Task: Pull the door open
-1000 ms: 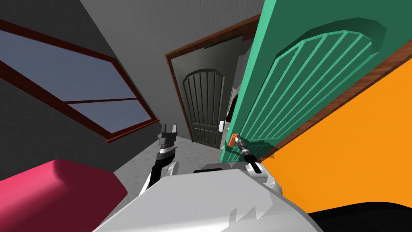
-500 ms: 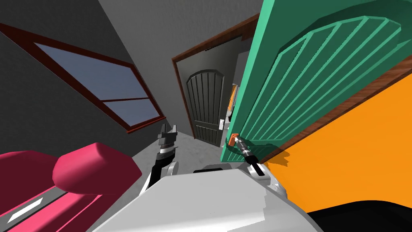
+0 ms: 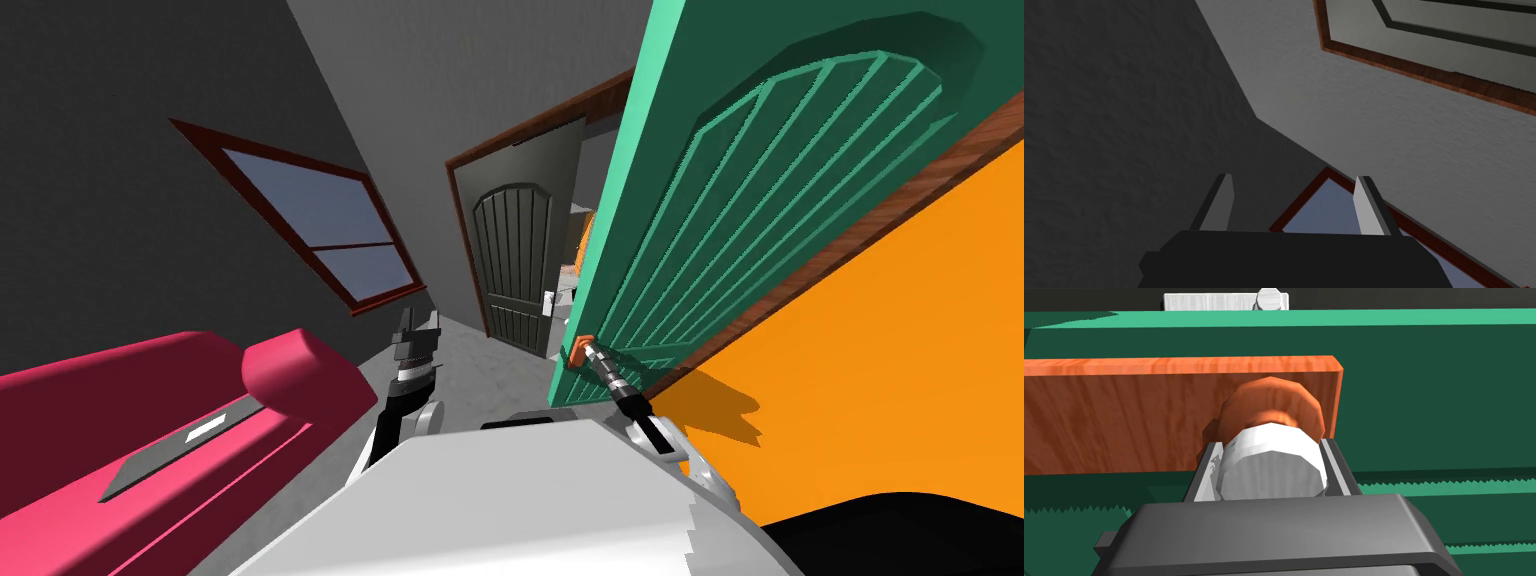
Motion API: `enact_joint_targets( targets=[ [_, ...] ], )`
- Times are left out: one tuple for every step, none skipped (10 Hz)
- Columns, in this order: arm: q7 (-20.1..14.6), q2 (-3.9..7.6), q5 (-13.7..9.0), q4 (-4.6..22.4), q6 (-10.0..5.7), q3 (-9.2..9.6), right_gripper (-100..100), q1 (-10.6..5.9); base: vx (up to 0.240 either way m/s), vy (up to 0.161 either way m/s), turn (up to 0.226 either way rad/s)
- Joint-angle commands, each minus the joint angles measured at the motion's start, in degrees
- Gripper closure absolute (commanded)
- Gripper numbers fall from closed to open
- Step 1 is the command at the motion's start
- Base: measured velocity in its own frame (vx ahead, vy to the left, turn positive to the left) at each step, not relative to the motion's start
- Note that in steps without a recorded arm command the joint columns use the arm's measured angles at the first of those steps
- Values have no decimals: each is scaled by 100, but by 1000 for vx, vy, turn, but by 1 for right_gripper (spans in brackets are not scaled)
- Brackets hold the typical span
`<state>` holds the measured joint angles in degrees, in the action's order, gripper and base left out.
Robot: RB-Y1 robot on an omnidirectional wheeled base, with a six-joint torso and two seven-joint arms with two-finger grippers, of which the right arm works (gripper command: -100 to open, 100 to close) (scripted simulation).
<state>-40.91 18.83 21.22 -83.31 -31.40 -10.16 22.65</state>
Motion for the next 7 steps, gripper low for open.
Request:
enact_joint_targets(
  targets=[
    [-125, 99, 22, -14, -178, 6, 100, 83, -194, -57, 124],
    [-191, 153, 42, -29, -267, 21, 100, 142, -204, -41, 88],
    [-133, 121, 31, 0, -204, 5, 100, 109, -94, -22, 6],
    [-204, 198, 46, 42, -340, 23, 100, 157, -150, -49, 104],
    [-236, 238, 51, 61, -408, 29, 100, 173, -219, -77, 166],
    [-273, 283, 56, 83, -485, 36, 100, 190, -207, -83, 148],
    [-312, 332, 62, 106, -568, 43, 100, 209, -199, -84, 112]
  ],
)
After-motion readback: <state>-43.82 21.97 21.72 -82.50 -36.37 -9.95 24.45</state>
